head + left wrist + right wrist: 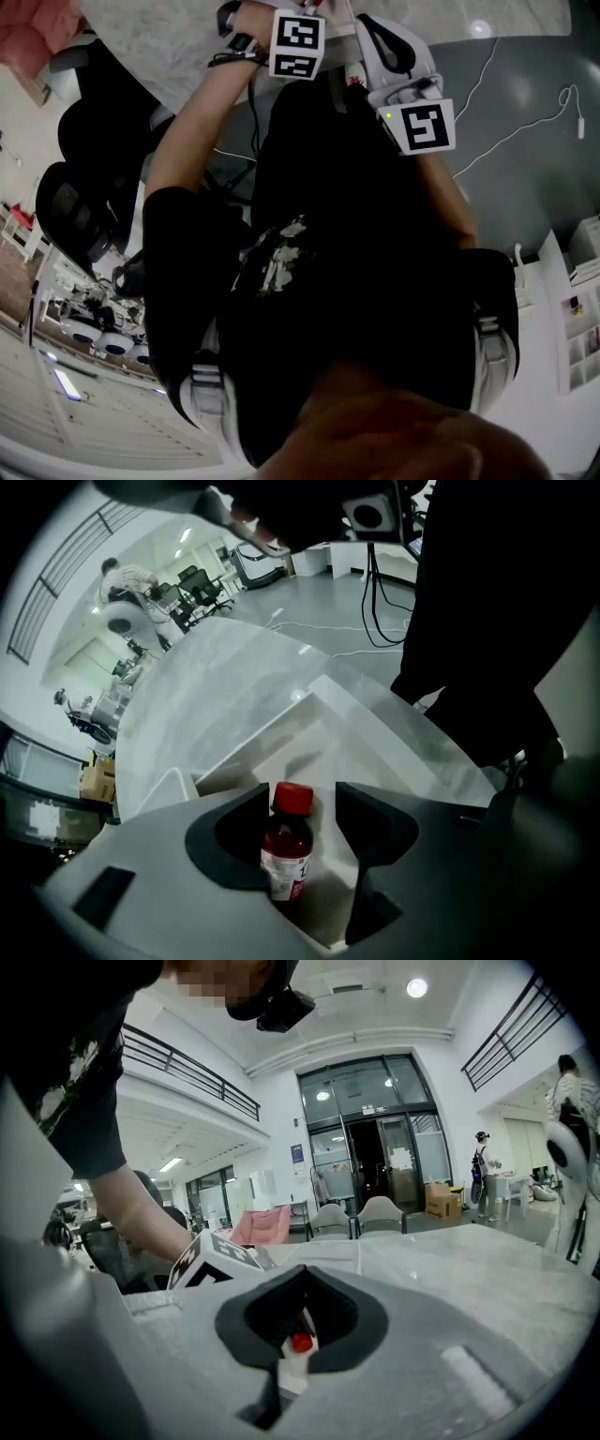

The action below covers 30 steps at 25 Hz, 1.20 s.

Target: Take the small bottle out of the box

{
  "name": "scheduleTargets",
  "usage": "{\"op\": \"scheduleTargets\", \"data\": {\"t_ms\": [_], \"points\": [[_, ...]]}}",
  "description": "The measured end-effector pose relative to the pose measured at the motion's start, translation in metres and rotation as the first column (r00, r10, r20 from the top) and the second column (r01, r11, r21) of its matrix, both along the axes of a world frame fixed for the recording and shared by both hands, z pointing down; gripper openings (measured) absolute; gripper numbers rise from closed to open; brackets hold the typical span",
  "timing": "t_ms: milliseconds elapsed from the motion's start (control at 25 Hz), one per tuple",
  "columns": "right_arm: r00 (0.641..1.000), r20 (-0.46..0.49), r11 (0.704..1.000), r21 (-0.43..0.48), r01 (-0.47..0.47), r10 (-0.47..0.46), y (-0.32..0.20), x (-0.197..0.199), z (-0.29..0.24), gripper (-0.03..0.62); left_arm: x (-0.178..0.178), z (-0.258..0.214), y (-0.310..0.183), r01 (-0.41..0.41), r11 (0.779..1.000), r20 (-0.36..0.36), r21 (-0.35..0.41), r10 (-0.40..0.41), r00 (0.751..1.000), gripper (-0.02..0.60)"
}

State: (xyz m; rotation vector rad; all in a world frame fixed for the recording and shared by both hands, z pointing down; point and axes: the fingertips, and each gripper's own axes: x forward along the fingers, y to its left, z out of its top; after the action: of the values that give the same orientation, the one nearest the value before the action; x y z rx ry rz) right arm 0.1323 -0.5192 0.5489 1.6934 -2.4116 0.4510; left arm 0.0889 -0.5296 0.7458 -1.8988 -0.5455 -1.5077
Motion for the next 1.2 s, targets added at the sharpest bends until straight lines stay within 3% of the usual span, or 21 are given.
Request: {"op": "scheduleTargets", "data": {"t_ms": [160,280,440,560,640,800,960,1200], "points": [[1.000,0.004,1.000,0.007,-0.023,0.023,-0.002,0.006,-0.005,-0.005,0.004,0.006,-0.006,-0.018,0.999,0.022,0.050,0.017,1.000,0.218],[1.000,0.001,1.000,0.010,-0.019,0.019,-0.003,0.007,-0.007,-0.005,0.009,0.008,-0.014,-0.002,0.994,0.021,0.105,0.000,1.000,0.155],[1.000,0.000,1.000,0.019,-0.021,0.021,-0.004,0.008,-0.011,-0.005,0.012,0.009,-0.018,0.000,0.990,0.020,0.143,-0.003,1.000,0.150],[1.000,-0.015,0.999,0.030,-0.026,0.026,-0.004,0.009,-0.018,-0.005,0.010,0.005,-0.016,0.013,0.993,-0.015,0.118,-0.012,1.000,0.147],[0.999,-0.027,0.999,0.037,-0.029,0.030,-0.003,0.011,-0.024,-0.005,0.007,-0.004,-0.015,0.087,0.994,-0.067,0.068,-0.083,0.994,0.147],[0.998,-0.044,0.998,0.042,-0.036,0.038,0.001,0.017,-0.033,-0.005,-0.001,-0.029,-0.009,0.211,0.977,-0.156,-0.011,-0.210,0.965,0.144],[0.998,-0.058,0.997,0.070,-0.022,0.026,-0.001,0.012,-0.045,-0.005,-0.002,-0.063,-0.003,0.287,0.954,-0.268,-0.083,-0.299,0.916,0.143],[0.998,-0.063,0.995,0.094,0.028,-0.022,-0.005,-0.003,-0.061,-0.005,-0.012,-0.097,-0.005,0.403,0.904,-0.338,-0.140,-0.426,0.839,0.143]]}}
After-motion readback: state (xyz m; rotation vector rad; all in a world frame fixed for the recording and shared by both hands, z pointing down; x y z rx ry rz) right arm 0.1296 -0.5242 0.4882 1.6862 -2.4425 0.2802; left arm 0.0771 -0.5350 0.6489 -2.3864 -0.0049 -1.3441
